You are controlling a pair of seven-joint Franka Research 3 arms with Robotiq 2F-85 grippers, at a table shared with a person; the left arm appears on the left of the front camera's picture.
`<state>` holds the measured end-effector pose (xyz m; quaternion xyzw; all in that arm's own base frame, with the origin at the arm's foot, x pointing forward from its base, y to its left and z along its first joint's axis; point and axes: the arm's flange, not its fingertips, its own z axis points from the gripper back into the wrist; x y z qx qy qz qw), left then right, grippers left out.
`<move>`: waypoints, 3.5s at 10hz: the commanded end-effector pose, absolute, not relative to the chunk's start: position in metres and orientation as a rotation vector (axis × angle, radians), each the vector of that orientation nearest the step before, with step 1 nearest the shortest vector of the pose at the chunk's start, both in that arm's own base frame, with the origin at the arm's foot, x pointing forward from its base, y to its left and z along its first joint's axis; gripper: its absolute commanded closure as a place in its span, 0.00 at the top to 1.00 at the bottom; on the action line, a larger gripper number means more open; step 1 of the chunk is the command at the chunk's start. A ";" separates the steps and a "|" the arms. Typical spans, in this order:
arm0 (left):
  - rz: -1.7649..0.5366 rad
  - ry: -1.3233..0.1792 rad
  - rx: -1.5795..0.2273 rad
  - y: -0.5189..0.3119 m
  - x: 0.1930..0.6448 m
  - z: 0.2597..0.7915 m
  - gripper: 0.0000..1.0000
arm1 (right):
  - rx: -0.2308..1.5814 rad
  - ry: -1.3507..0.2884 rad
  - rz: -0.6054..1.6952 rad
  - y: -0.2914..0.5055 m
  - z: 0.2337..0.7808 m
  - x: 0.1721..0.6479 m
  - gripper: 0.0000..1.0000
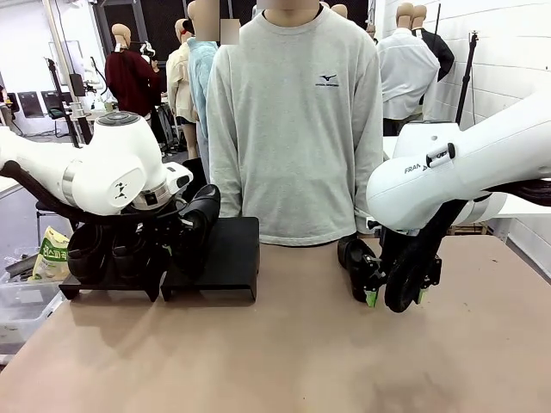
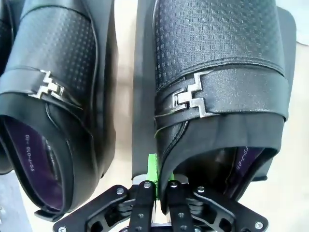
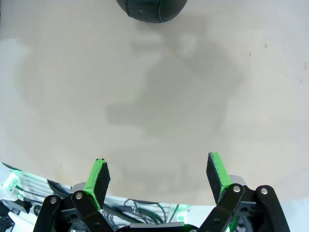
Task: Organize the shoes by placing them on the stand.
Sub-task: Place the Shoe from the middle of the table onto the Shoes Stand, then pick up one Shoe and place it in the middle of the table.
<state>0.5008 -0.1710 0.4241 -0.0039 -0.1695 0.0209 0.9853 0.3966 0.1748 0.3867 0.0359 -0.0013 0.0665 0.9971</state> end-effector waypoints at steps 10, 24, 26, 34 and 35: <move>0.139 -0.235 0.011 -0.168 0.516 0.417 0.66 | 0.065 -0.006 0.133 0.176 0.388 0.401 1.00; 0.131 -0.291 0.039 -0.162 0.507 0.458 1.00 | 0.065 -0.006 0.133 0.176 0.388 0.401 1.00; 0.131 -0.291 0.039 -0.162 0.507 0.458 1.00 | 0.065 -0.006 0.133 0.176 0.388 0.401 1.00; 0.079 -0.497 -0.056 -0.200 0.404 0.530 1.00 | 0.053 -0.001 0.136 0.174 0.387 0.400 1.00; 0.031 -0.415 -0.038 -0.212 0.388 0.526 1.00 | 0.032 0.017 0.132 0.171 0.391 0.407 1.00</move>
